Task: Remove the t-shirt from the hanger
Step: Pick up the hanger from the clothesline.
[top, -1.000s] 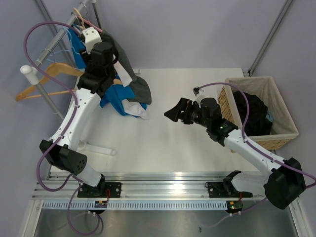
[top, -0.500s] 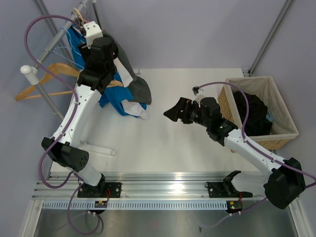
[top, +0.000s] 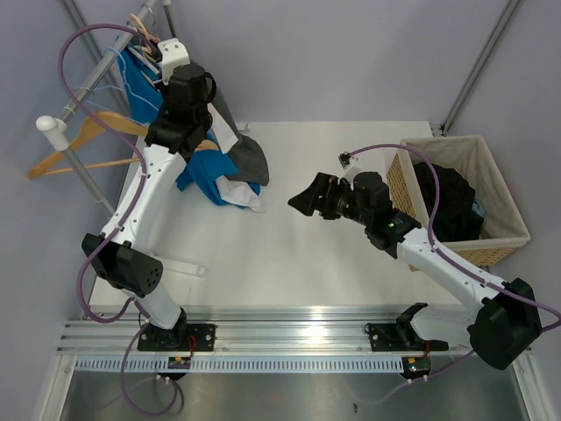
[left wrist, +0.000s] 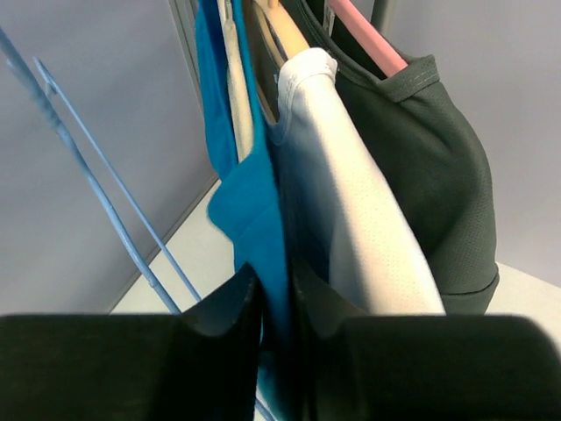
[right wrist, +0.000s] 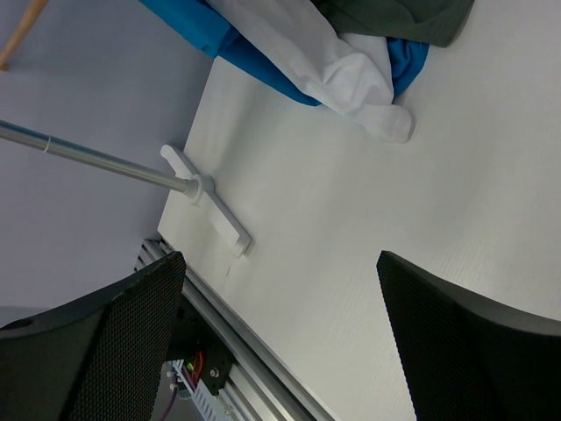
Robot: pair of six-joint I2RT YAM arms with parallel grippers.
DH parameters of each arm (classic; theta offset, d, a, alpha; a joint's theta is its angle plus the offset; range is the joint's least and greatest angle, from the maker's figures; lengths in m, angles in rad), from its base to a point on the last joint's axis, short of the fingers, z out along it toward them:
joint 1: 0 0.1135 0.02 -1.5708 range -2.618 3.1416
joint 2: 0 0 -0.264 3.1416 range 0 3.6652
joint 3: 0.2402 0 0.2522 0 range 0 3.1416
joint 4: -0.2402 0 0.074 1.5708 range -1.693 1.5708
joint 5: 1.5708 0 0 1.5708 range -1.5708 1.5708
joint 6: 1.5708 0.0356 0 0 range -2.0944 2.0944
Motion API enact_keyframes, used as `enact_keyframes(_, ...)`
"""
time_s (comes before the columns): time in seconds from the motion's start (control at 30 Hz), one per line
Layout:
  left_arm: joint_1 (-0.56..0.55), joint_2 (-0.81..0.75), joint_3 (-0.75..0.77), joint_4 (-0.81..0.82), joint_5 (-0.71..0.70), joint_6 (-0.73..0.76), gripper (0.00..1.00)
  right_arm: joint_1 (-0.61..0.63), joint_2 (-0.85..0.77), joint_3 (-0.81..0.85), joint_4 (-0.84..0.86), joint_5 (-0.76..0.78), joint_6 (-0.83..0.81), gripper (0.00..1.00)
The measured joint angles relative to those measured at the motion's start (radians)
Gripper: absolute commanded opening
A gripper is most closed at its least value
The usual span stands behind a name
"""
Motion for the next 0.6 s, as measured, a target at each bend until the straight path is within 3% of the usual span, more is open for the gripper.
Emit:
enact_keyframes(0.07,0.0,0.0,0.002,-0.002,-0.009,0.001,0.0,0.002,0.0,0.0,0.0,0.0,0.0,0.97)
enact_keyframes(0.6,0.005,-0.114,0.049,-0.034,0.053,0.006,0.0,0.009,0.016,0.004,-0.006,0.0,-0.008,0.97)
